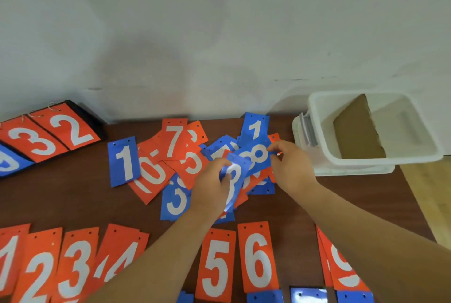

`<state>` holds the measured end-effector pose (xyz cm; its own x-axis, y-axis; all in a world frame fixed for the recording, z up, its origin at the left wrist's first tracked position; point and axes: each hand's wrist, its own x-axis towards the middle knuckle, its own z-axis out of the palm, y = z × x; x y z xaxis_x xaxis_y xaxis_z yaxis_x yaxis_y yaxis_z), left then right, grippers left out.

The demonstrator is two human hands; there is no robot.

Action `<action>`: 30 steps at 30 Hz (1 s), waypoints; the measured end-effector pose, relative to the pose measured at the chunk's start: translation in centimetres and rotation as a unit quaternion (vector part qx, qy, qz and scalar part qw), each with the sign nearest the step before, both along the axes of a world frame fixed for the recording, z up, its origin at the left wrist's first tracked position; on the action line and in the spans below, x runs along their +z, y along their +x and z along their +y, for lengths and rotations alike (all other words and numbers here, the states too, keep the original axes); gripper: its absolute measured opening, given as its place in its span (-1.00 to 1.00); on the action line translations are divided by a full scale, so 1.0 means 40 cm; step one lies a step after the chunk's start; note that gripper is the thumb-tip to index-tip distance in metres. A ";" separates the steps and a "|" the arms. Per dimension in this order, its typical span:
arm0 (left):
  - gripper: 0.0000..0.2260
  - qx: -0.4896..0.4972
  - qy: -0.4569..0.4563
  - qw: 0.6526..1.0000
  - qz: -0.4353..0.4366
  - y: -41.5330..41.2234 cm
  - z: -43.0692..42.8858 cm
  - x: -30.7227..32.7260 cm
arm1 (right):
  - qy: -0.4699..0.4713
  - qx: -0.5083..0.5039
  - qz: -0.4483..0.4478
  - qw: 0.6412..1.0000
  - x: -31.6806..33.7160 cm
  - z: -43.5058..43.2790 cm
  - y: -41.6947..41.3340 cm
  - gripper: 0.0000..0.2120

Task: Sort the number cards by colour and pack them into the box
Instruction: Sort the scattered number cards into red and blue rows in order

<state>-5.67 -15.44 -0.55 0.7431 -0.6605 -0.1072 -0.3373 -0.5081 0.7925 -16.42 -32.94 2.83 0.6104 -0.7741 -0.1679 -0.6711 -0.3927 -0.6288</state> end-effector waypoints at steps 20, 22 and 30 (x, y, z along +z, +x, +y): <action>-0.73 0.181 -0.177 0.967 0.006 -0.279 0.177 0.406 | -0.043 0.112 -0.159 0.980 0.432 0.082 -0.388 -0.74; -0.75 0.180 -0.179 0.967 0.008 -0.335 0.199 0.427 | -0.046 0.141 -0.161 0.976 0.459 0.107 -0.444 -0.74; -0.74 0.149 -0.161 0.976 -0.005 -0.526 0.229 0.429 | -0.031 0.140 -0.164 0.976 0.488 0.148 -0.652 -0.79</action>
<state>-26.71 -6.30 16.61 0.9071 -0.4136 0.0783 -0.2214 -0.3104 0.9245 -42.52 -27.01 22.34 0.8120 -0.5725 0.1141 -0.2985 -0.5751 -0.7617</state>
